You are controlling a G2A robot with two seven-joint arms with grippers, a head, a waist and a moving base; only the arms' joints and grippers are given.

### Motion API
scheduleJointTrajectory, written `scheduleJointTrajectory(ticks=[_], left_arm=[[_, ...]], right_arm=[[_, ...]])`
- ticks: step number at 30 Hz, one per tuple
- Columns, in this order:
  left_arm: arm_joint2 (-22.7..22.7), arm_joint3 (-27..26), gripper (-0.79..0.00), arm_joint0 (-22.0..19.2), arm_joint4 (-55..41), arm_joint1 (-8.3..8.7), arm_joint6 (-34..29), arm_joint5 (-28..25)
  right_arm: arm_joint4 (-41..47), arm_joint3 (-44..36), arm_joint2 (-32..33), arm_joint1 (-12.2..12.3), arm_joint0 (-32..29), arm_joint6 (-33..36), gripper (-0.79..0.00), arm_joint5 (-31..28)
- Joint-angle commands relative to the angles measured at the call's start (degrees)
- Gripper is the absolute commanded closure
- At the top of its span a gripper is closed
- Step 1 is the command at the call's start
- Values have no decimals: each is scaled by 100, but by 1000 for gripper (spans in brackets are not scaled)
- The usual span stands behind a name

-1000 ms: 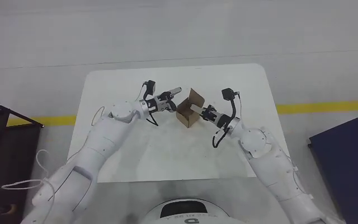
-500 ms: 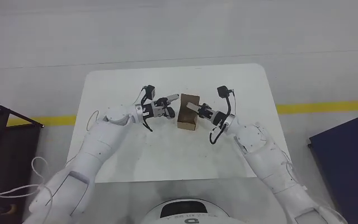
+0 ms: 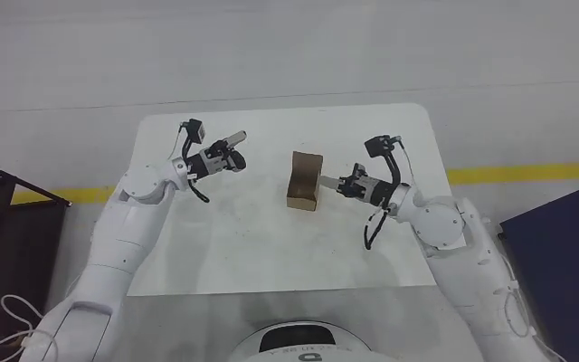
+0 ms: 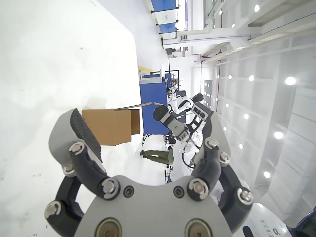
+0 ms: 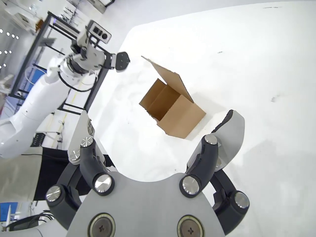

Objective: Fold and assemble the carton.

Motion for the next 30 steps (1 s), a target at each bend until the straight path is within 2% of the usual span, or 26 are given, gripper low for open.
scheduleJointTrajectory(ticks=[1,6,9,14,18,22,30], left_arm=[[21,18,-785,-8,-2,-2,-2,-4],[21,18,-785,-8,-2,-2,-2,-4],[21,18,-785,-8,-2,-2,-2,-4],[21,18,-785,-8,-2,-2,-2,-4],[21,18,-785,-8,-2,-2,-2,-4],[21,18,-785,-8,-2,-2,-2,-4],[21,18,-785,-8,-2,-2,-2,-4]], right_arm=[[92,26,-4,-2,2,-59,-785,-9],[92,102,7,-3,-10,-98,-785,47],[-21,671,-195,-41,103,-305,-785,494],[-23,1018,-448,-78,348,-126,-782,982],[-46,987,-568,-89,398,-49,-717,1124],[-58,969,-764,-111,452,47,-613,1305],[186,1445,-1180,-206,807,25,-588,1497]])
